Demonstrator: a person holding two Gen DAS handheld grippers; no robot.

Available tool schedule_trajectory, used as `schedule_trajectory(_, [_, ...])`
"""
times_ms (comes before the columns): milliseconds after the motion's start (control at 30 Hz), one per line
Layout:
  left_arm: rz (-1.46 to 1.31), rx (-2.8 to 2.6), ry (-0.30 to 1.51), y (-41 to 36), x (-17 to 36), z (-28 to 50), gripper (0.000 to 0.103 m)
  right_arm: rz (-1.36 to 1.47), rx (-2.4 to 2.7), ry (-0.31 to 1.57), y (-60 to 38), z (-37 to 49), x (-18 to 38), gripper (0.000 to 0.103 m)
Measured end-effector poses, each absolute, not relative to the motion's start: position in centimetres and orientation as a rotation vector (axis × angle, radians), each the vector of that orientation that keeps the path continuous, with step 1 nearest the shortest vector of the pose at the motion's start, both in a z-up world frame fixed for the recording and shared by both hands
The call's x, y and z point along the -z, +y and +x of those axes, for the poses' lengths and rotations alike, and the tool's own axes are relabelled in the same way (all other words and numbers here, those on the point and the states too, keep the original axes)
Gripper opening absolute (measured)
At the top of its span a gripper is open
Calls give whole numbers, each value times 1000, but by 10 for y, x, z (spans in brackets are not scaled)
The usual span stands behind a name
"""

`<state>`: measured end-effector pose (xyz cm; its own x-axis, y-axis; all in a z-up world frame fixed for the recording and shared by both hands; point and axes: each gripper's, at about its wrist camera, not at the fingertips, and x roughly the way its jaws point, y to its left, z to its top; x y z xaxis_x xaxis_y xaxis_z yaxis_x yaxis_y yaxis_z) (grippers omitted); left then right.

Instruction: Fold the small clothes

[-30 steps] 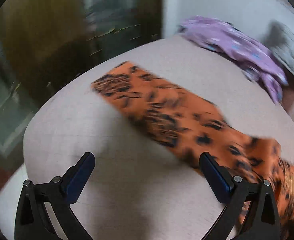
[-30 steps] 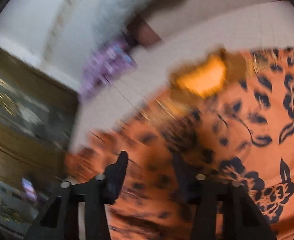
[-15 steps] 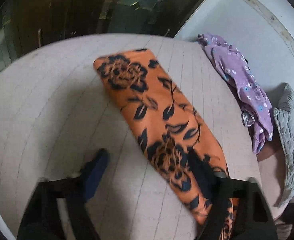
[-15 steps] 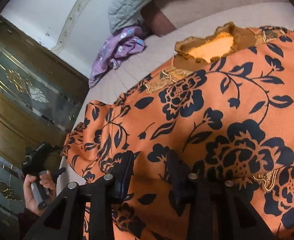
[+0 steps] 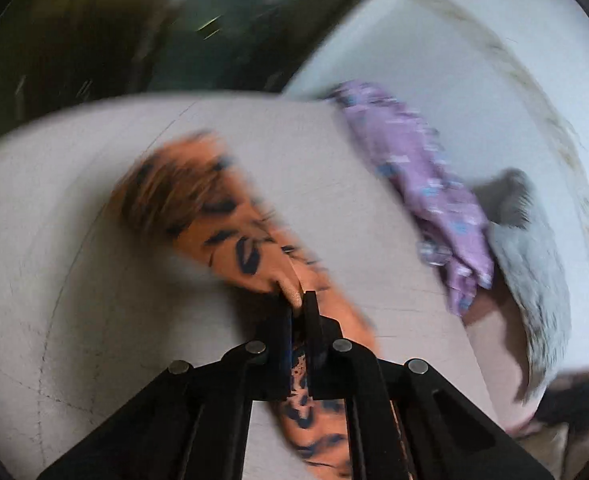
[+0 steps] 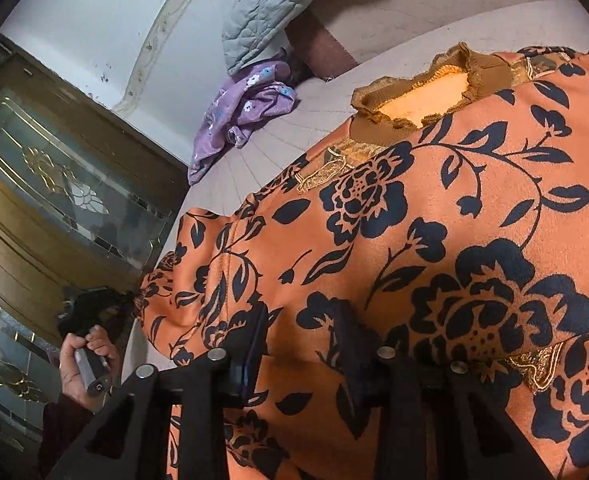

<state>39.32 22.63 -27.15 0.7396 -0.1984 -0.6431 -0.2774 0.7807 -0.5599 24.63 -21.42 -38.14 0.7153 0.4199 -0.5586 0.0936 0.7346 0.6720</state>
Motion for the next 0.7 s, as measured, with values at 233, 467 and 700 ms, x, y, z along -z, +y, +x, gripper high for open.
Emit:
schedule_trajectory(233, [-381,236,629,100,188,380,4,858,-177,692,-250,216,362,40])
schedule_trajectory(467, [-14,587,720,-118,200,349,4,877,-2,551,-341,148,326,40])
schedule_trajectory(700, [501,754,828,-255,276,266,32,898,196,467,-414,86,315,66])
